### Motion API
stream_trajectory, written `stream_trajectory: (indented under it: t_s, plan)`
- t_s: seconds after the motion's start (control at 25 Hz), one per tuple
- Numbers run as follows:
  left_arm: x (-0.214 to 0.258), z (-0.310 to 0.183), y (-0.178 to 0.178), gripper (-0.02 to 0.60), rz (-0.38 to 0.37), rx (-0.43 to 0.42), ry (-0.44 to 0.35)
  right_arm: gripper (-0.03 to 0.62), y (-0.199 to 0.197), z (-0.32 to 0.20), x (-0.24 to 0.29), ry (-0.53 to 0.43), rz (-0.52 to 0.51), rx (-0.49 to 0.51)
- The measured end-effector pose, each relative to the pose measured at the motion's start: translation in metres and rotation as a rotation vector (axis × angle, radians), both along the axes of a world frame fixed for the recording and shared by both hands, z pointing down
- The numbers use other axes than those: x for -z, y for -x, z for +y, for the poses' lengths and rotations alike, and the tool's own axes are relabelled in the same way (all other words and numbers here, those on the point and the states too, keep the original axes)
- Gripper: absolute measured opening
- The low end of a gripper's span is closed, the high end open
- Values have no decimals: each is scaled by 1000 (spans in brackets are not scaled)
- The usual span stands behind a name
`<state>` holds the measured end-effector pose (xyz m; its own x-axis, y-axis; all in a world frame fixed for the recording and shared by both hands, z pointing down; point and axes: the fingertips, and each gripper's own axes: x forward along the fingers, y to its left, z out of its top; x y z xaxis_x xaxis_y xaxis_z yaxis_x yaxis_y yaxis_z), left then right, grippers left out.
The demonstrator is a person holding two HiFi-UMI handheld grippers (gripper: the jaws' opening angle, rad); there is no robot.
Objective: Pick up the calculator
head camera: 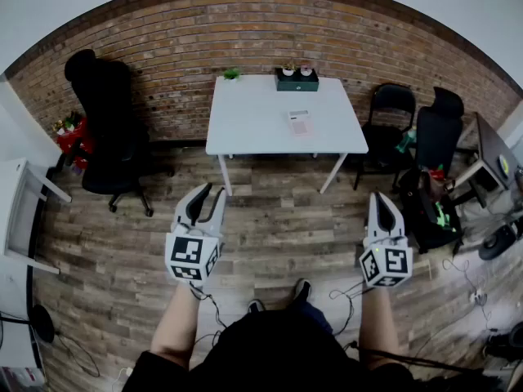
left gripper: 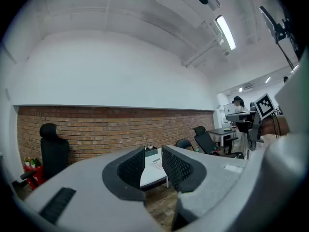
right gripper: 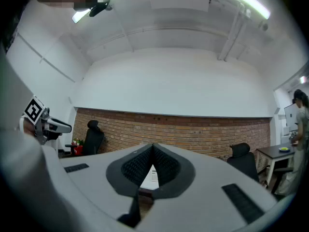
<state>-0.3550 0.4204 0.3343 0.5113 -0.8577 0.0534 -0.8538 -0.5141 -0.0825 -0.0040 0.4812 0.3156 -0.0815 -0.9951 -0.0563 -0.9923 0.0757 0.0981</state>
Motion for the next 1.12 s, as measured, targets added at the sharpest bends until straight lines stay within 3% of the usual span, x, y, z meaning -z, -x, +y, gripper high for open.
stream_trajectory:
  t_s: [0.36, 0.52, 0.56, 0.64, 0.72, 1.12]
  plan:
    - [-12, -21, -37, 104, -4, 19, 26, 2, -35, -26, -12, 8, 3, 17]
    - [-26, -28, -67, 106, 36, 34, 58, 5, -64, -43, -26, 3, -37, 38]
    - [-27, -31, -74, 111, 52, 53, 57, 21, -72, -50, -29, 4, -48, 43]
    - [-28, -39, -87, 193, 76, 92, 55, 140, -87, -66, -34, 18, -55, 59]
    - [-28, -49, -103, 227, 95, 110, 68, 188, -103, -85, -36, 27, -60, 81]
    - [-25, -69, -163, 232, 155, 175, 129, 184, -160, -140, -30, 22, -112, 198]
